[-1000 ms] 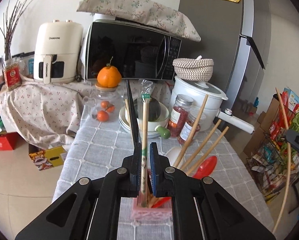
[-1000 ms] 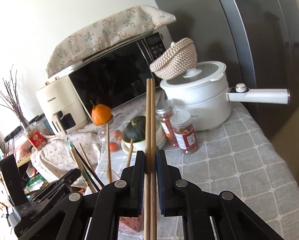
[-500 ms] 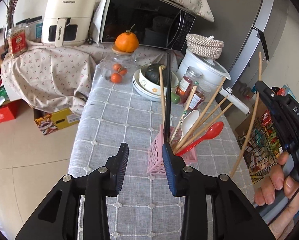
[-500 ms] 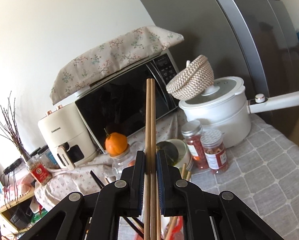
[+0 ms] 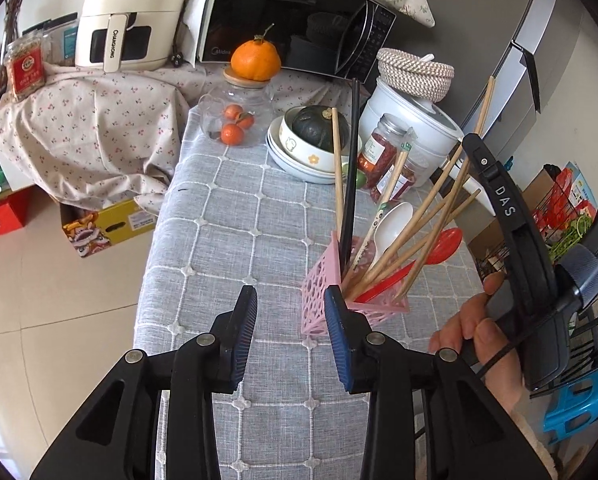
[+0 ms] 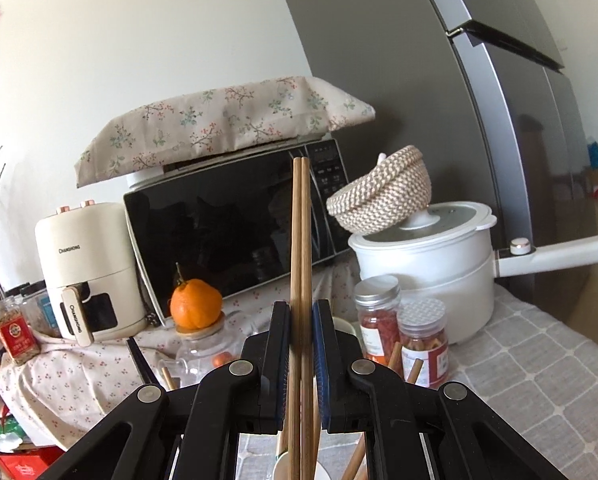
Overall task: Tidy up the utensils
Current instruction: 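Lower the wooden chopsticks into the basket and open the right tool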
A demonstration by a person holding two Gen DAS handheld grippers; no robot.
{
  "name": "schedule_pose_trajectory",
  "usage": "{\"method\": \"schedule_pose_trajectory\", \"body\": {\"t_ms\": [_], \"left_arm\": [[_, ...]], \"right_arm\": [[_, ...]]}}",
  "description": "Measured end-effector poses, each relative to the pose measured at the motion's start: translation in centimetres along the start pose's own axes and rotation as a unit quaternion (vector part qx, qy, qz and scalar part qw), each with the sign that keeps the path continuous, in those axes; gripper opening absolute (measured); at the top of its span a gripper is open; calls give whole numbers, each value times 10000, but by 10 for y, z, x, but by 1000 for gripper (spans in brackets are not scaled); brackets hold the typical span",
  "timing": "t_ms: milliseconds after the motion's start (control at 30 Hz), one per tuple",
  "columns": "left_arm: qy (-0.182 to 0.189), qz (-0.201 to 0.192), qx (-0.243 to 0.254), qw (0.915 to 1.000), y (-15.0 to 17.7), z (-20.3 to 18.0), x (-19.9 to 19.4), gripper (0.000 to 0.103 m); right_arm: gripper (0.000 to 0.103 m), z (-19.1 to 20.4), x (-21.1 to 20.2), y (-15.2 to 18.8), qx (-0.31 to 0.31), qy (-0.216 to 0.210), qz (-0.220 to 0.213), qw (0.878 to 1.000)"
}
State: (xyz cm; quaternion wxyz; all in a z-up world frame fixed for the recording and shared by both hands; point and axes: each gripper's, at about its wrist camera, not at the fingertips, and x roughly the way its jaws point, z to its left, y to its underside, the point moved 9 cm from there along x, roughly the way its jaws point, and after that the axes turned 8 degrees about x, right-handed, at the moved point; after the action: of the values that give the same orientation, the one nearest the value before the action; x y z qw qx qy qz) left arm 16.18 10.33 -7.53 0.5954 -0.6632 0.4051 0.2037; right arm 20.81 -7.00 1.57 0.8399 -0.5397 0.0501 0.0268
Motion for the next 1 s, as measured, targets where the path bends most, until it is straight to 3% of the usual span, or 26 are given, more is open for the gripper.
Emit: {"method": "schedule_pose_trajectory", "body": {"t_ms": [267,500,667,800,933,1000], "left_arm": [[-178,87,-72,9998,2,9,11,37],[-318,133,-97,9994,3,14,18,37],[-400,188,-36,9990,4,11,20,47],[-469,151,17,9988,3,5,17,59],[-535,128,76,9985,5,-5,12,72],[-548,94,87,9984,7,-12,8,76]], "right_arm": [[10,3,-5,19,-372,112,-365,9986],[14,-22,-11,41,-176,368,-164,9990],[17,-24,-23,41,-183,285,50,9994],[53,-21,-40,26,-460,77,237,9986],[58,-21,-57,8,-901,-75,587,9942],[66,-30,-66,-3,-876,-53,772,9931]]}}
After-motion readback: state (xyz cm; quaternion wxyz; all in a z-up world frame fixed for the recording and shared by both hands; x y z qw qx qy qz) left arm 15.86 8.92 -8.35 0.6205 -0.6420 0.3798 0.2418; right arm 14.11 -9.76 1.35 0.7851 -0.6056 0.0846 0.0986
